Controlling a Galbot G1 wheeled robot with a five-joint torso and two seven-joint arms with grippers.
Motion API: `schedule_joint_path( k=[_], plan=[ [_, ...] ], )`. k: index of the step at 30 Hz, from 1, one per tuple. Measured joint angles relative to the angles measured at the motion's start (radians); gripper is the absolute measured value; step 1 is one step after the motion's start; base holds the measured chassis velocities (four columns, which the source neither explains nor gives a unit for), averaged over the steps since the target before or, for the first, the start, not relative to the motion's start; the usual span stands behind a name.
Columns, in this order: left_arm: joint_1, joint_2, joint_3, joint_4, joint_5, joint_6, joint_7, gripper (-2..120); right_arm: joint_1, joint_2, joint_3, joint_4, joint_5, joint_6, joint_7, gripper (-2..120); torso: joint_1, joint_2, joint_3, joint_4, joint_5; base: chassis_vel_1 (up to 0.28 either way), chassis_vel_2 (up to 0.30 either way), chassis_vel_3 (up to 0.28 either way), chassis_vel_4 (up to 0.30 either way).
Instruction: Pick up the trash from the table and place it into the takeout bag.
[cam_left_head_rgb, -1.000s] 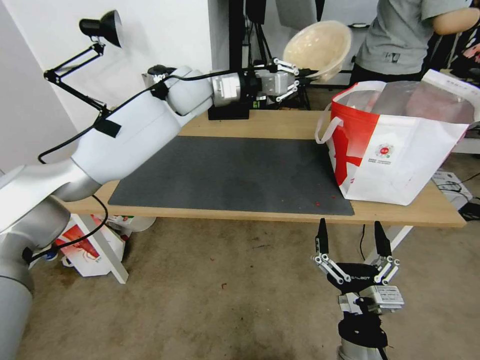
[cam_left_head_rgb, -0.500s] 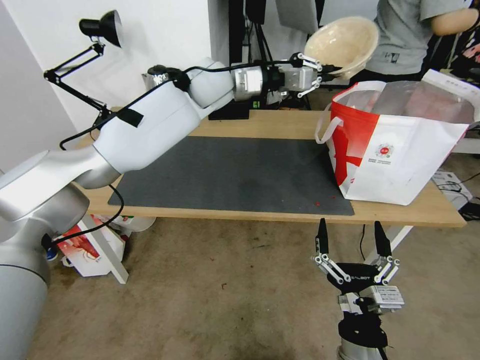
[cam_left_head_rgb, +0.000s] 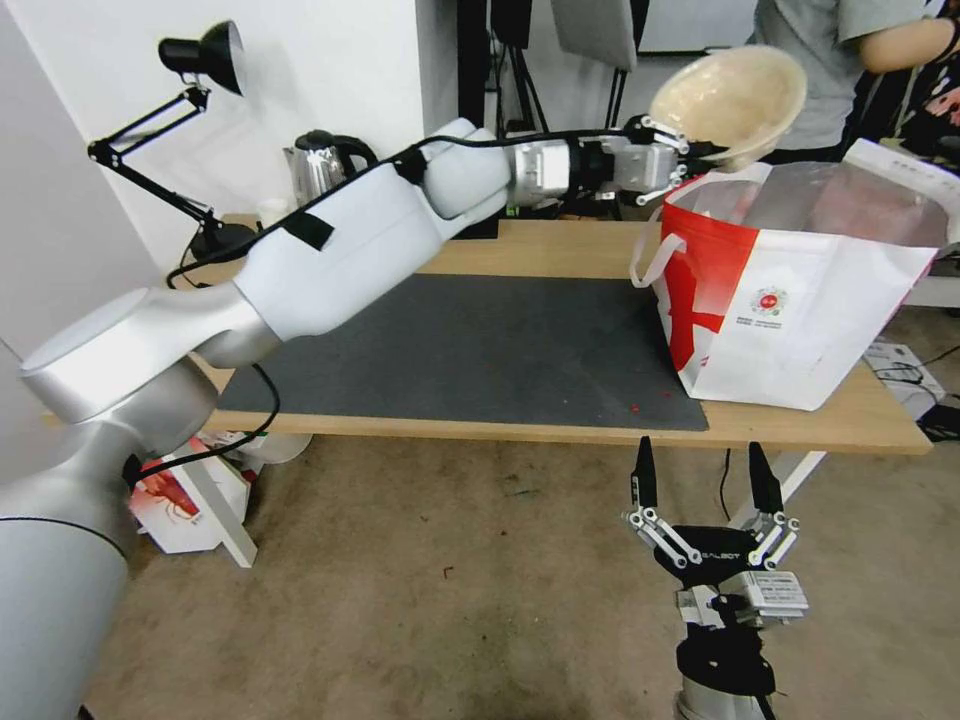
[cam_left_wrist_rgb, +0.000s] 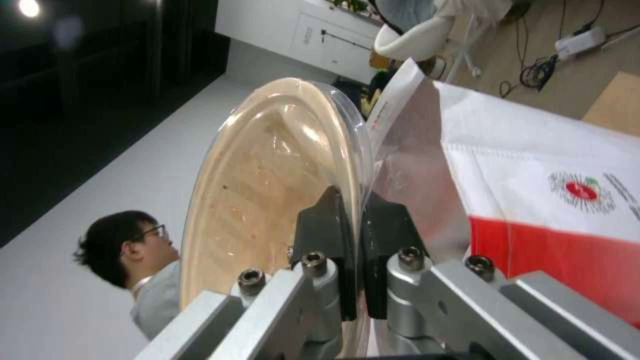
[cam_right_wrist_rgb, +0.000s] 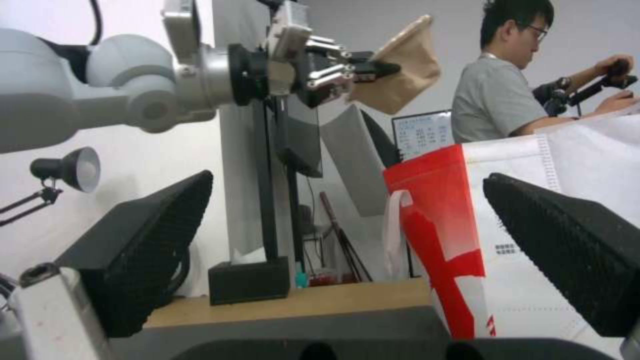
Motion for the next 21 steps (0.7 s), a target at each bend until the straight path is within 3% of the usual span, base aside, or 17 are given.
schedule_joint_path(
  k=[10, 21],
  plan=[
    [0.006, -0.084, 0.002, 0.065, 0.03, -0.022, 0.0, 1, 0.0, 0.0, 0.0, 0.0, 0.0, 0.0, 0.0, 100, 0.0, 0.0, 0.0, -0.0001, 0.0, 0.0, 0.0, 0.0, 0.0],
    [0.023, -0.121, 0.001, 0.107, 0.054, -0.042, 0.003, 1, 0.0, 0.0, 0.0, 0.0, 0.0, 0.0, 0.0, 100, 0.0, 0.0, 0.0, 0.0001, -0.0001, 0.0, 0.0, 0.0, 0.0]
  ],
)
